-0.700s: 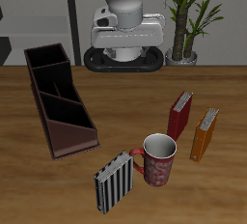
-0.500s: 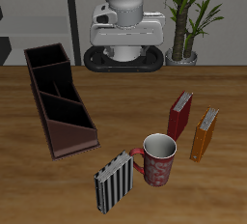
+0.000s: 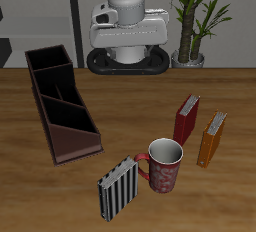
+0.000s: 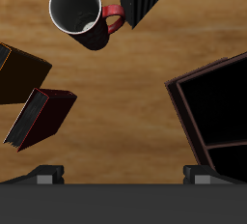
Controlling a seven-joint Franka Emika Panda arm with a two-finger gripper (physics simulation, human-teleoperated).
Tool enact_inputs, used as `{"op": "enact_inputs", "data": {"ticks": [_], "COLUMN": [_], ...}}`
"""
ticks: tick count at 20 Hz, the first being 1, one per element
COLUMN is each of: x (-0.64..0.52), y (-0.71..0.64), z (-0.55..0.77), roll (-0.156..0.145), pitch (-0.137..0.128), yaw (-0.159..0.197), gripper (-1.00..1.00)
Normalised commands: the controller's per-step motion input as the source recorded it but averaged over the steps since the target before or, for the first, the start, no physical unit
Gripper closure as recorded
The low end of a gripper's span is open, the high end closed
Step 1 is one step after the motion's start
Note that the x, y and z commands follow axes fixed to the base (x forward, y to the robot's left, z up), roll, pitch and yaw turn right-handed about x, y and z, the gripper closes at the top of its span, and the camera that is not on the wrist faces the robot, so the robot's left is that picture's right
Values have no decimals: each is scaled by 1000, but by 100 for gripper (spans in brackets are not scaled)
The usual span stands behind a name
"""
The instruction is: Place the striped book into the right desk caddy's left compartment
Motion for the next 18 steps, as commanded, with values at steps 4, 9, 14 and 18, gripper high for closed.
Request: {"op": "enact_inputs", "data": {"ticks": [4,9,14,18], "x": [518,345,406,379], "y": [-482,-333,-302,-247], "z": [172,162,138,95], "roll": [-39,-12,-17,-14], "pitch": [4,-24,-30,-10], "yaw": [-11,-15,21,41], "gripper": [-100,-100,-100,-100]}}
